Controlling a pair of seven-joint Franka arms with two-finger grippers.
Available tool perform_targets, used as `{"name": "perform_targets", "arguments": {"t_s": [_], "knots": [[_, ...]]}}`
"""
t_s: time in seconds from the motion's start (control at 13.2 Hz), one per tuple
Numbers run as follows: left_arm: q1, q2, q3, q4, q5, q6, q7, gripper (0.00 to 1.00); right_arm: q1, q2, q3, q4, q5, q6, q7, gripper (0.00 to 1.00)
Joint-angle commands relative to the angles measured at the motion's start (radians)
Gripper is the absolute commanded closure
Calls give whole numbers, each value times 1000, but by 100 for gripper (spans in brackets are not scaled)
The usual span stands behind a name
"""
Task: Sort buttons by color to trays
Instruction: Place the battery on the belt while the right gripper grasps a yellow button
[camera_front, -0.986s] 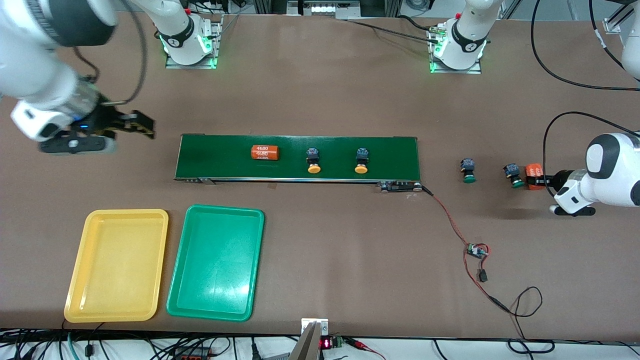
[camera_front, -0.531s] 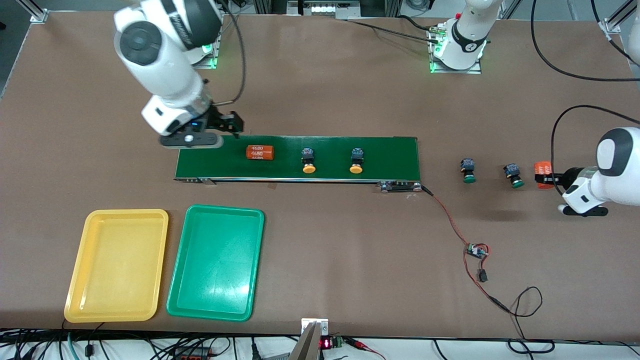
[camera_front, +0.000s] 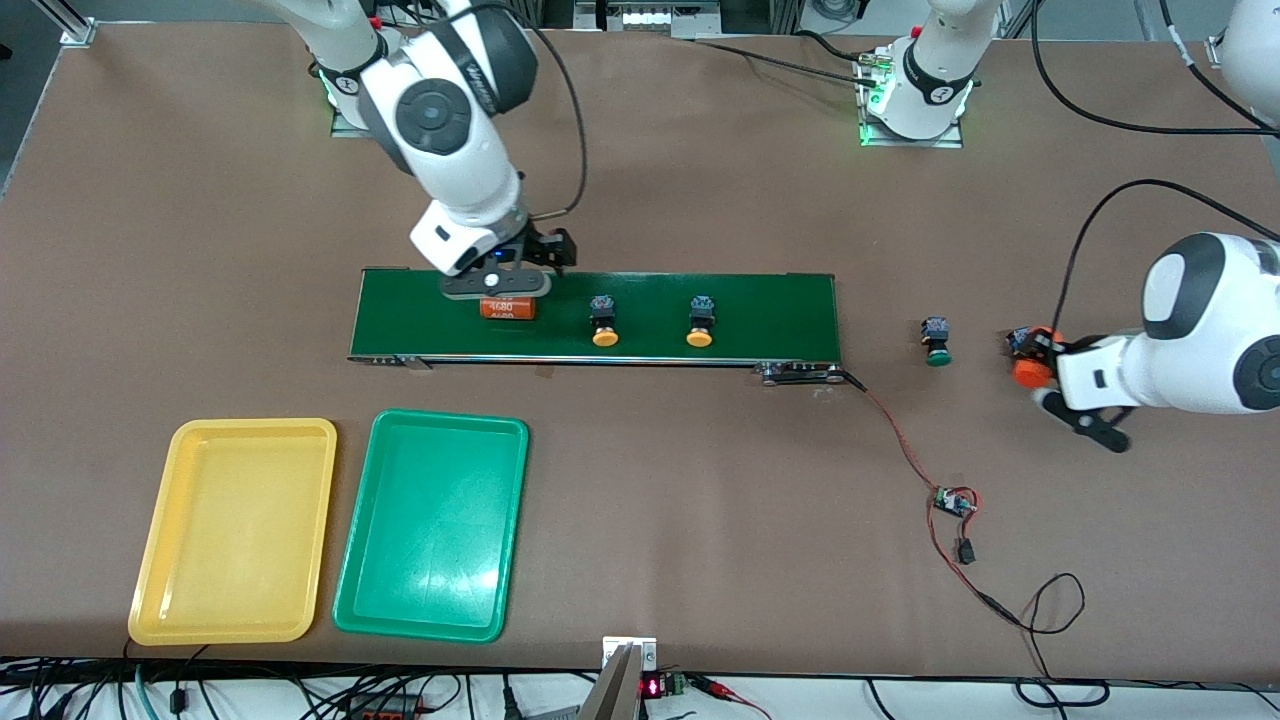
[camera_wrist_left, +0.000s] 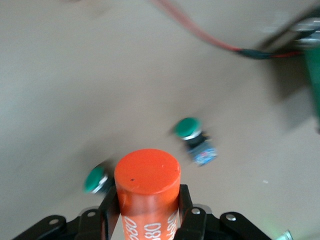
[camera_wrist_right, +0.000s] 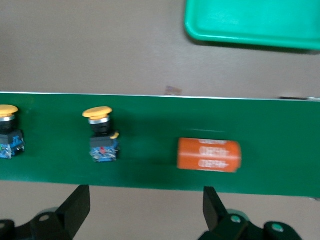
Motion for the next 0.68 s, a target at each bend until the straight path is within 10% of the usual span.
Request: {"name": "perform_targets", "arguments": {"t_s": [0.0, 0.61], "knots": [[11, 1, -84, -39, -57, 4, 196, 83, 51, 62, 2, -3, -94, 82, 140, 0], [-111, 5, -219, -213, -72, 252, 451, 86, 76, 160, 4, -3, -171, 199, 261, 0]]}}
